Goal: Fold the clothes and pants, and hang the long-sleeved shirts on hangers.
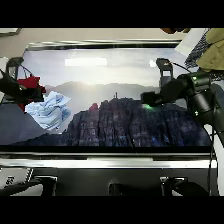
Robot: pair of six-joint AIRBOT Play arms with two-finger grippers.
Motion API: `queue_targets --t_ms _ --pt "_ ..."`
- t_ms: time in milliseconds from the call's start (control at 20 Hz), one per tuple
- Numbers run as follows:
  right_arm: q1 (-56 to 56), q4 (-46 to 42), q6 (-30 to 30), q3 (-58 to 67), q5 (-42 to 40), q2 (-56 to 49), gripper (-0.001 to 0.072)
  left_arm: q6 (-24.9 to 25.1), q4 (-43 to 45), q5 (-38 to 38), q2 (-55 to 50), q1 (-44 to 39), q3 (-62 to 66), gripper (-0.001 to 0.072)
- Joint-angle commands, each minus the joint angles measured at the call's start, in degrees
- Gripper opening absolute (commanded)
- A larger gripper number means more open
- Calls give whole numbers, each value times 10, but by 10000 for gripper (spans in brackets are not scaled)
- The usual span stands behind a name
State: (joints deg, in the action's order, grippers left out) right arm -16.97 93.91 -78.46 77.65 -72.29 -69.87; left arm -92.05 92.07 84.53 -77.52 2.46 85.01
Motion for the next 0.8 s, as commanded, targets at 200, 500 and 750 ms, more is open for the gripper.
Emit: queue_targets --t_ms 200,500,750 --pt "-1 0 21 1 -13 0 102 2 5 -208 -49 33 -192 720" --pt "-1 6 33 1 -18 0 138 11 -17 -239 -99 33 -199 27" --pt "-1 2 33 1 -91 1 137 97 -209 -242 -56 -7 -198 15"
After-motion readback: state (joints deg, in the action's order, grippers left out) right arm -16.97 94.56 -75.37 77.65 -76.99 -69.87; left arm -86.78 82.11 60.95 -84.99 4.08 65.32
